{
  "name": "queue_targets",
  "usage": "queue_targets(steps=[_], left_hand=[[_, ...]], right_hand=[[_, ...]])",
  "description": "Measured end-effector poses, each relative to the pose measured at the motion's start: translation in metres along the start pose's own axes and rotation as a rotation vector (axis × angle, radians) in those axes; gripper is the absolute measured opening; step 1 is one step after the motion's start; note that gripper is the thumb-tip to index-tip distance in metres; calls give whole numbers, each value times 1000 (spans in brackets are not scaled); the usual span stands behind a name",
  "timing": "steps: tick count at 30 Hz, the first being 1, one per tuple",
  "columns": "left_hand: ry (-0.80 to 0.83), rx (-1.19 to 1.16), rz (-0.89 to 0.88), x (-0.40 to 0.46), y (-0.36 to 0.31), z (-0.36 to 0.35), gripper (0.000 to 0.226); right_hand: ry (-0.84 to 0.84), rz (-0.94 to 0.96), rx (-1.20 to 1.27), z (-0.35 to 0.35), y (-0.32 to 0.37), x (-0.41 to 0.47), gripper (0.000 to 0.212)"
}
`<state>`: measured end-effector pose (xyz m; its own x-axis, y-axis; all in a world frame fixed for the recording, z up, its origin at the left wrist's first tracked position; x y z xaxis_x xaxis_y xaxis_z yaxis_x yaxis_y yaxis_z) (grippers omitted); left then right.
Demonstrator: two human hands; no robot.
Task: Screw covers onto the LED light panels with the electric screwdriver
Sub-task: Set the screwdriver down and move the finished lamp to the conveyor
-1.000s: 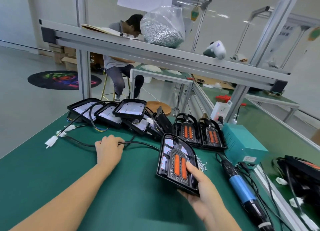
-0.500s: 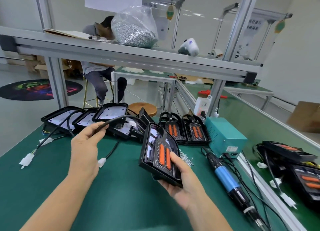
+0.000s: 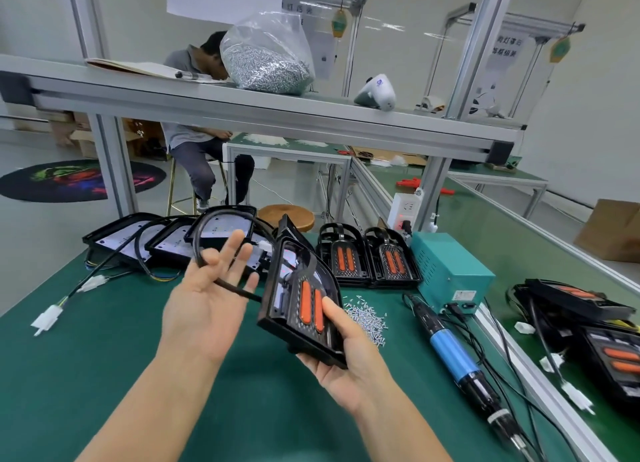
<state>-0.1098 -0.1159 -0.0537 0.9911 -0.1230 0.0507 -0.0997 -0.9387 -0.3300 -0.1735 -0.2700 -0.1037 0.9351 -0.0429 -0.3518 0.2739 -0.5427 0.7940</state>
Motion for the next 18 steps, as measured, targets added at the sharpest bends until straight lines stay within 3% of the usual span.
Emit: queue_targets(steps=[4, 12, 18], left_hand=[[-3, -149, 69, -7, 9, -2, 19], [-28, -56, 107, -13, 9, -6, 30], [71, 135, 74, -15, 24, -26, 30]], right_hand=[[12, 35, -93, -4, 0, -2, 15], [39, 41, -114, -9, -1, -6, 22], [66, -27, 25, -15, -10, -7, 35]])
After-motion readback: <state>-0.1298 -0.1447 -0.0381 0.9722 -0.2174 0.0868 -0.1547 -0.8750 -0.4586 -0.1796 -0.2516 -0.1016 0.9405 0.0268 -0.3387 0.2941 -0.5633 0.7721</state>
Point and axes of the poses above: each hand's wrist, its own x-axis towards the middle knuckle, its own z-axis out of the back of the hand, y = z × x, the point moved 3 cm from there along x, towards the middle knuckle, and after that the axes turned 14 degrees about -x, right-handed, at the moved point
